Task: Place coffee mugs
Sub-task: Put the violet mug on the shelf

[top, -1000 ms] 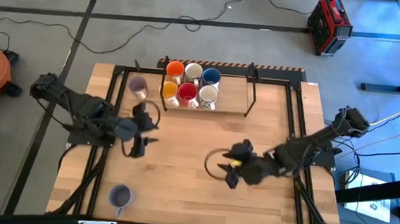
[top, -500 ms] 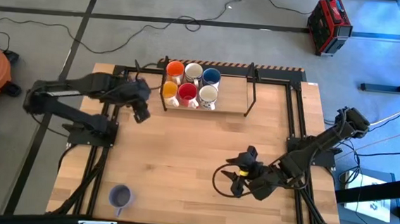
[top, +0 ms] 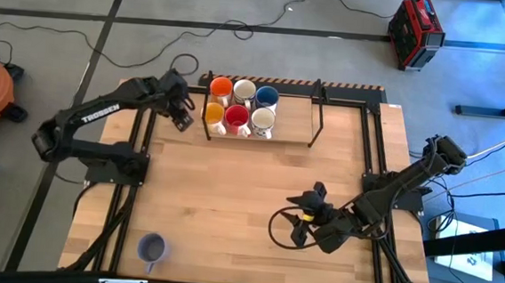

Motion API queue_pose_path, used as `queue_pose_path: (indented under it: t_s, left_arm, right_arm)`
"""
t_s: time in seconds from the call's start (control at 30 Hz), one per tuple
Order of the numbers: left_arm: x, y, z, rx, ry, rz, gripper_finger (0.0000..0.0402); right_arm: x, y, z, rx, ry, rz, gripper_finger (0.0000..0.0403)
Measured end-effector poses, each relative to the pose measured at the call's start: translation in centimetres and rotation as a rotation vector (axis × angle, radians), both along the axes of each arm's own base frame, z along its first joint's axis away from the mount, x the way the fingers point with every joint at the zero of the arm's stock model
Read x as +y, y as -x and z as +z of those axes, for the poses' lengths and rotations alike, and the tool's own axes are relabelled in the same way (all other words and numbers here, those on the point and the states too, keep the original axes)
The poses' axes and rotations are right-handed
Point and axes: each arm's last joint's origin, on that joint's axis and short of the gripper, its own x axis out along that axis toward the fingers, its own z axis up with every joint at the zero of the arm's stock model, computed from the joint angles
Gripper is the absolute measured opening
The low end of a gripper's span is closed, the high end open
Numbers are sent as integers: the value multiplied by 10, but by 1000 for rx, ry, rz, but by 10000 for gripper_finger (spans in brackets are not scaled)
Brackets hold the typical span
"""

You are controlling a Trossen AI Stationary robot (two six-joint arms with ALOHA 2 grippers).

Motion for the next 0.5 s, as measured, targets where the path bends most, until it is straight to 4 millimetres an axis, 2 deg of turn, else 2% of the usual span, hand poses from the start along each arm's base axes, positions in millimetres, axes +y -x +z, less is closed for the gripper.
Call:
queue_pose_path:
  t_s: [0.5]
  left_arm:
    - [39, 4, -37, 89, 93, 63, 197]
  right_arm:
    - [-2, 1, -1, 9, 27, -20, 207]
